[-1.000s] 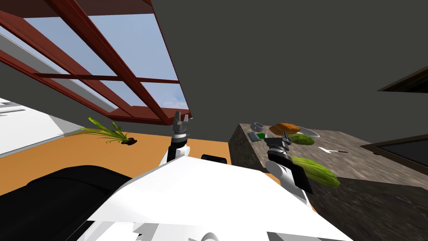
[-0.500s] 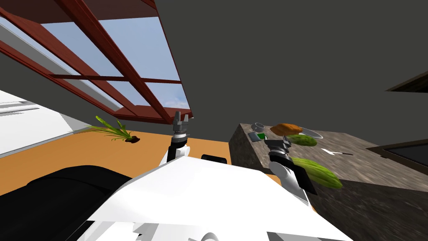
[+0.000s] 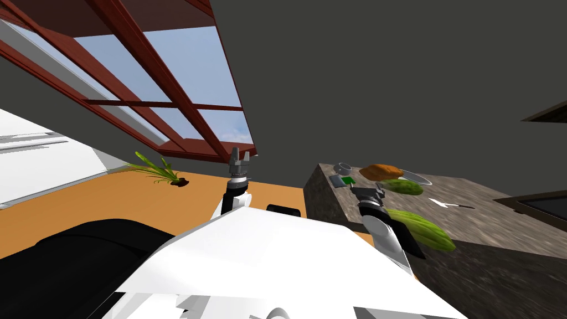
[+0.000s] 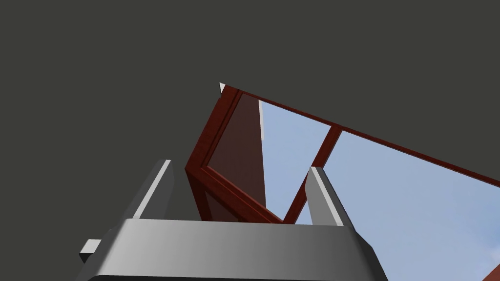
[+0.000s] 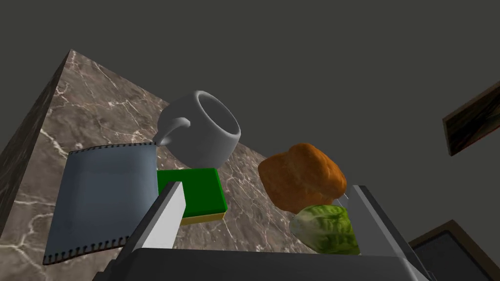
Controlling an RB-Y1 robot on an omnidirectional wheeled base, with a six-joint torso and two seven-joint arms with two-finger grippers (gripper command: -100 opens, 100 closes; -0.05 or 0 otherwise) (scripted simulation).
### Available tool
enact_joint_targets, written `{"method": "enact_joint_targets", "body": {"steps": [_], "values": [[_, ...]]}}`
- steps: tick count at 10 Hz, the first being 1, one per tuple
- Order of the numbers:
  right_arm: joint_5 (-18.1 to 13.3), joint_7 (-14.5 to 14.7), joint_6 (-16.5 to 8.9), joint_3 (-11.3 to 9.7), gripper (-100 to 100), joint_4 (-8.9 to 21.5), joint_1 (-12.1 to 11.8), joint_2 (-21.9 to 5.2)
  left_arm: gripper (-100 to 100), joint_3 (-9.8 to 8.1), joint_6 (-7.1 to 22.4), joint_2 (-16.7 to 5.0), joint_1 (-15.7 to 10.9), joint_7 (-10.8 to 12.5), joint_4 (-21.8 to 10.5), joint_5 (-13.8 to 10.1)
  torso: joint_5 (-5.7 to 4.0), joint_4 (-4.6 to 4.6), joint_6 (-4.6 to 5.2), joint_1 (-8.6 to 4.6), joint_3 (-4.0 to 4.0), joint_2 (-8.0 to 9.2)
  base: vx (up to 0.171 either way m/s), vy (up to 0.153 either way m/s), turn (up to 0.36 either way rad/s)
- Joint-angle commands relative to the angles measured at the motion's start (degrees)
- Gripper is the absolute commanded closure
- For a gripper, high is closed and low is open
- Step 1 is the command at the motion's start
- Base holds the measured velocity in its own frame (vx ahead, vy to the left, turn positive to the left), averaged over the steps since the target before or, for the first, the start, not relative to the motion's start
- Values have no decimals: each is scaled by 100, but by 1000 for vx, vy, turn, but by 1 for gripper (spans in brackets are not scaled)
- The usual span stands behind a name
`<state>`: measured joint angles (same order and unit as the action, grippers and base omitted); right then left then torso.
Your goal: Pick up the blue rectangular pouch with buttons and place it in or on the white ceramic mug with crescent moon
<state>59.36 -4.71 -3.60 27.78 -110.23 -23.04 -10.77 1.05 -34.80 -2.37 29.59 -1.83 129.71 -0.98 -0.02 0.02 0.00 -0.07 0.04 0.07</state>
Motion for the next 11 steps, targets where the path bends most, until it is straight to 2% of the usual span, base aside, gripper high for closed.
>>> {"method": "enact_joint_targets", "body": {"steps": [1, 2, 4, 5, 6, 7, 9, 10, 11], "values": [[286, -76, -141, 90, -100, 105, 6, -45, 0, 0, 0, 0, 0, 0, 0, 0, 0, 0, 0, 0, 0, 0, -25, -12, 37], [484, -175, -354, 262, -100, 337, 89, -62, 0, 0, 0, 0, 0, 0, 0, 0, 0, 0, 2, 0, 0, 0, -28, -11, 71], [742, -175, -410, 262, -100, 337, 89, -62, 0, 0, 0, 0, 0, 0, 0, 0, 0, 0, 2, 1, 1, 1, -19, -6, 12], [929, -275, -680, 430, -100, 576, 174, -73, 0, 0, 0, 0, 1, 0, 0, 0, 1, 0, 2, 5, -1, -3, -24, 1, 67], [1128, -275, -680, 430, -100, 576, 174, -73, 0, 0, 0, 0, 0, 0, 0, 0, 1, 0, 0, 5, -1, -1, -21, -5, 37], [1296, -376, -883, 594, -100, 818, 260, -81, 0, 0, 0, 0, 0, 0, 0, 0, 1, 0, 2, 4, -1, -2, -26, -11, 59], [1510, -376, -952, 594, -100, 818, 260, -81, 0, 0, 0, 0, 0, 0, 0, 0, 1, 0, 2, 1, 0, -1, -16, -9, 19], [1684, -478, -1224, 756, -100, 1064, 348, -85, 0, 0, 0, 0, 1, 0, 0, 0, 1, 0, 2, 3, -2, -4, -14, -6, 53], [1817, -478, -1224, 756, -100, 1064, 348, -85, 0, 0, 0, 0, 0, 0, 0, 0, 1, -1, 0, 2, -2, -5, -17, -7, 41]]}}
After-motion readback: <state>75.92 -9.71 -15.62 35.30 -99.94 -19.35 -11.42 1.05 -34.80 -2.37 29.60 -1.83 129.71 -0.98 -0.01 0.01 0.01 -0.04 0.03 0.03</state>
